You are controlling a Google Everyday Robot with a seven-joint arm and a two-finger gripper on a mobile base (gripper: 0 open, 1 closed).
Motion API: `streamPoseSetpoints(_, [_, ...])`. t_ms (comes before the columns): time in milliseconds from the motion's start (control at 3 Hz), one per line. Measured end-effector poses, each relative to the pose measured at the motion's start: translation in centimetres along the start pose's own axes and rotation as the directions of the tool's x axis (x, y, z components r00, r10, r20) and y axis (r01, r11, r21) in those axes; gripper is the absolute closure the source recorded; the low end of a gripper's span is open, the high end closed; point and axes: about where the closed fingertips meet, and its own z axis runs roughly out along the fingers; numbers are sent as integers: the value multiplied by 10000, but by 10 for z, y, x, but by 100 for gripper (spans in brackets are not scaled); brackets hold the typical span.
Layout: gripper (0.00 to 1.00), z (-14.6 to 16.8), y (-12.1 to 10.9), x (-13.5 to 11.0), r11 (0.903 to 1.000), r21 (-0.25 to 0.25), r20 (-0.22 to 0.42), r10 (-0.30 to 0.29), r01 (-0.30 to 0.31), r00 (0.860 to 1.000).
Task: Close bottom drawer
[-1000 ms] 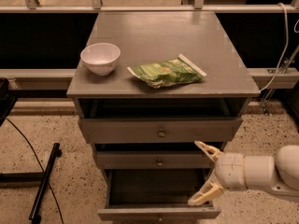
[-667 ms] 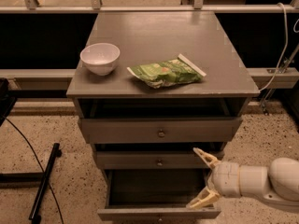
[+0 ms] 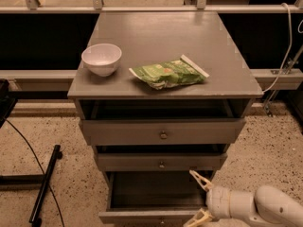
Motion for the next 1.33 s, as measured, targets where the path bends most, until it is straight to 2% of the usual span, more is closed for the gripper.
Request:
streamPoseSetpoints(333, [0, 8, 8, 5, 9998, -96, 182, 178, -176, 9997])
streamPoseSetpoints(667, [0, 28, 9, 41, 9972, -617, -644, 377, -417, 9972])
streamPoseSetpoints(1000, [0, 58, 32, 98, 9867, -1513, -1416, 385, -601, 9892])
streamPoseSetpoints(1333, [4, 76, 53, 150, 9783, -2002, -1813, 158, -527, 9833])
